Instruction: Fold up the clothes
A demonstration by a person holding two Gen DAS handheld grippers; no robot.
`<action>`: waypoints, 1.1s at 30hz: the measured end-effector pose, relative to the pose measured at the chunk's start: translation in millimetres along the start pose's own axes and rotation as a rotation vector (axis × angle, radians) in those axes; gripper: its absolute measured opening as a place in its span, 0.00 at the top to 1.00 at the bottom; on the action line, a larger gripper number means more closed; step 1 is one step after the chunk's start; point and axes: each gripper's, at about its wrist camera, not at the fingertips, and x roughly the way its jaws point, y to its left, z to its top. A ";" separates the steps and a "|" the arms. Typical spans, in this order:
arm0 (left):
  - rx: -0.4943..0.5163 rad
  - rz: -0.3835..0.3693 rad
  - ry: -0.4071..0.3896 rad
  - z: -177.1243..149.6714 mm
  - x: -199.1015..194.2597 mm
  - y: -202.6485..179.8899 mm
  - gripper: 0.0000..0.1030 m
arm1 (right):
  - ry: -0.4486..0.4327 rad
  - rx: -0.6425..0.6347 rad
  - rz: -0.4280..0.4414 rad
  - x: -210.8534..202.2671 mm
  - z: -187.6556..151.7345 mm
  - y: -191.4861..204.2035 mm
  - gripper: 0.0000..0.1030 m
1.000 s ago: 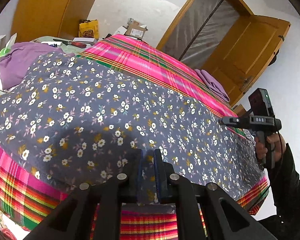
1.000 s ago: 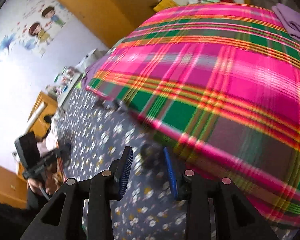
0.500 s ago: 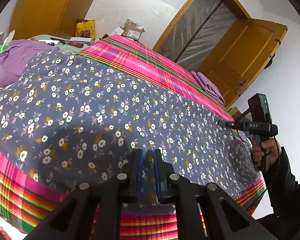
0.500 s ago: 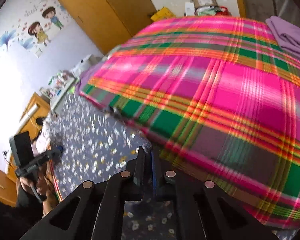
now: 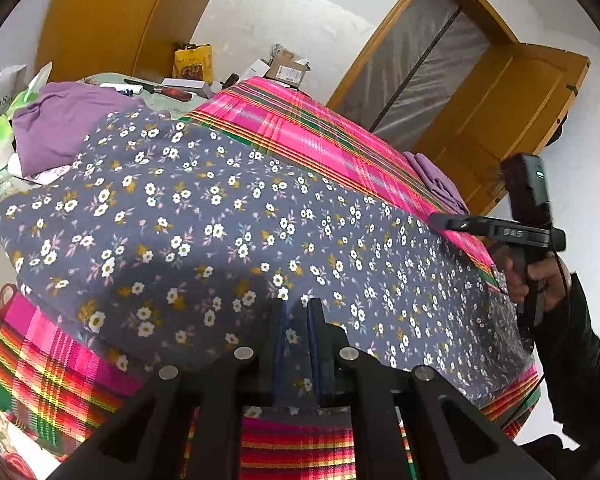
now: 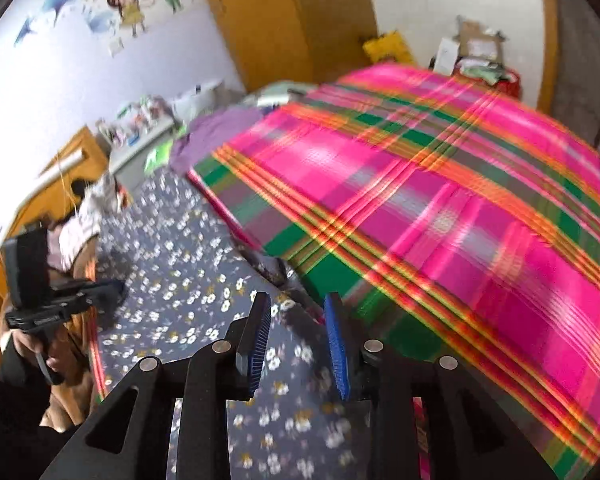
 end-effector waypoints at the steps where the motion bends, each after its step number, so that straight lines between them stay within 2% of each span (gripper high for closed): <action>1: -0.001 -0.003 -0.001 -0.4 -0.1 0.6 0.90 | 0.026 -0.027 0.022 6.6 -1.4 5.4 0.74; 3: -0.007 -0.013 -0.003 -1.2 0.4 2.1 0.90 | 0.048 -0.096 0.059 10.1 -9.0 20.2 0.76; 8: -0.008 -0.025 -0.003 -0.3 2.4 3.4 0.90 | 0.062 -0.212 0.081 8.5 -25.2 48.6 0.78; 12: -0.017 -0.042 -0.005 0.9 2.7 5.7 0.90 | 0.096 -0.194 0.103 18.6 -31.5 50.2 0.75; 16: -0.025 -0.053 -0.007 0.6 1.8 7.7 0.90 | 0.125 -0.205 0.131 16.2 -34.6 56.0 0.64; 18: -0.028 -0.057 -0.008 1.0 1.8 8.9 0.90 | 0.135 -0.234 0.144 11.9 -33.3 61.7 0.64; 22: -0.034 -0.062 -0.010 0.6 2.2 10.3 0.90 | 0.049 -0.145 0.182 -3.8 -18.5 42.1 0.64; 24: -0.036 -0.063 -0.010 0.7 2.6 10.5 0.90 | 0.012 -0.074 0.192 -6.4 -8.8 25.6 0.69; 25: -0.038 -0.063 -0.010 0.8 2.7 10.5 0.90 | 0.002 -0.037 0.191 -5.7 -3.9 17.0 0.81; 27: -0.042 -0.064 -0.011 0.7 2.9 10.9 0.90 | 0.007 0.019 0.171 1.1 4.8 4.3 0.92; 30: -0.053 -0.070 -0.013 0.3 2.4 12.6 0.90 | 0.041 0.022 0.127 17.2 8.2 -3.4 0.95; 33: -0.060 -0.075 -0.015 -0.3 2.2 14.1 0.90 | 0.082 -0.015 0.134 28.3 4.5 4.2 0.95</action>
